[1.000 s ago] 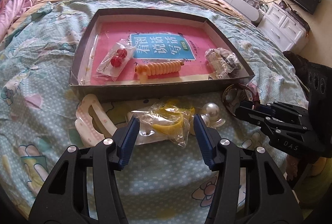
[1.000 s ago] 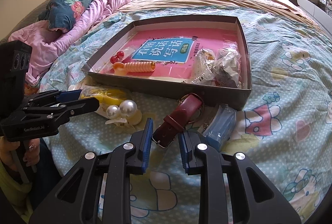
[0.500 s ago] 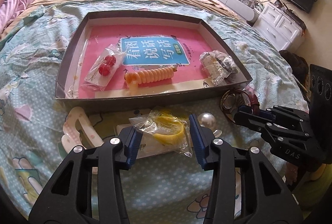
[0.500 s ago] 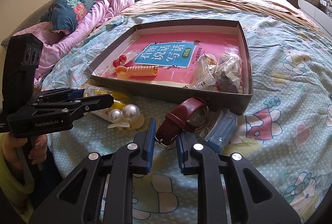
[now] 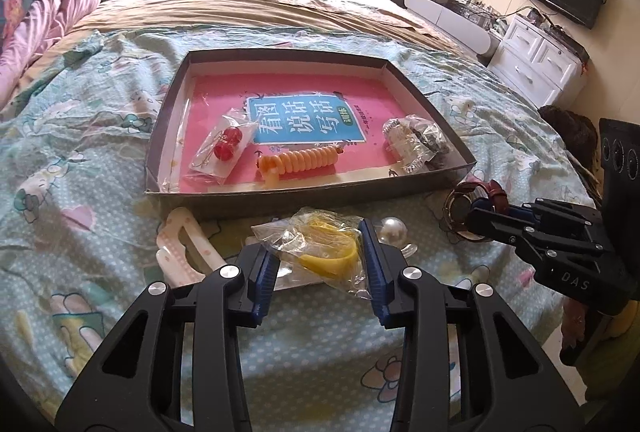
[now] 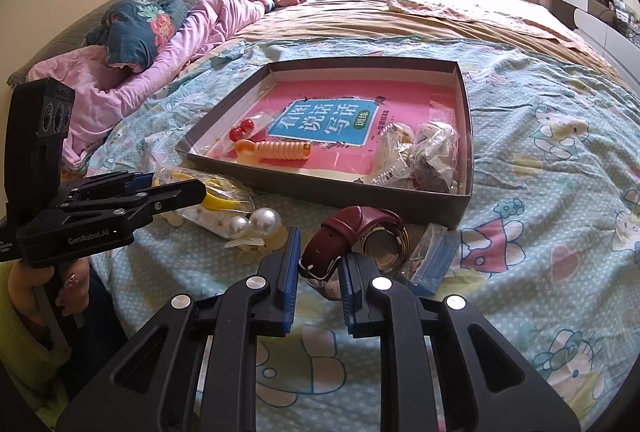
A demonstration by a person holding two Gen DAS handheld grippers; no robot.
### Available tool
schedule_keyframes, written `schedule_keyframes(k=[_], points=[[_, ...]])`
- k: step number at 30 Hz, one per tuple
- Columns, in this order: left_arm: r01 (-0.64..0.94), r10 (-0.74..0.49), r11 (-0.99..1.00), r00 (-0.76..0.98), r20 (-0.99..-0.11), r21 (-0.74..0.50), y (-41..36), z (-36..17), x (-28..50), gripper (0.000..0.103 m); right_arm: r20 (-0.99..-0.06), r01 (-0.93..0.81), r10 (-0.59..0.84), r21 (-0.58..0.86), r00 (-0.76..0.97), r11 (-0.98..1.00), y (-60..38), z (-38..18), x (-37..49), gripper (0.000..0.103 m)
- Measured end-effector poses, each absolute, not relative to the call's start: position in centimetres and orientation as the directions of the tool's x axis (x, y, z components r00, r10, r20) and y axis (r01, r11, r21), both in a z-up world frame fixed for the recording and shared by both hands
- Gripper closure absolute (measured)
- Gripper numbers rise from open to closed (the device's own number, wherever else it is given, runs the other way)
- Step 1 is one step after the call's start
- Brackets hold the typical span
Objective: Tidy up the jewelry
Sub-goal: 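Carry the yellow-clip bag and the watch over into the box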
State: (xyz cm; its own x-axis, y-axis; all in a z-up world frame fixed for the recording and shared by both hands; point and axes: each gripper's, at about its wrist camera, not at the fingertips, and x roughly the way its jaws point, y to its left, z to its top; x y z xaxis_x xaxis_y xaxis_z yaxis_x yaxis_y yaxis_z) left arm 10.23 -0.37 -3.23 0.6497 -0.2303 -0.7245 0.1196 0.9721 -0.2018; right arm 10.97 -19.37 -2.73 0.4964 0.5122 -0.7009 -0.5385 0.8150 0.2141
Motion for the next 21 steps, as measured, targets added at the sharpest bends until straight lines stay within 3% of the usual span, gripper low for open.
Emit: schedule_keyframes(k=[21], points=[[0.031,-0.176,0.975,0.717,-0.675,-0.222,2.9,-0.1,7.8,0.073,-0.669,-0.617,0.554,0.178,0.496,0.767,-17.0,0.4,9.7,0.089]])
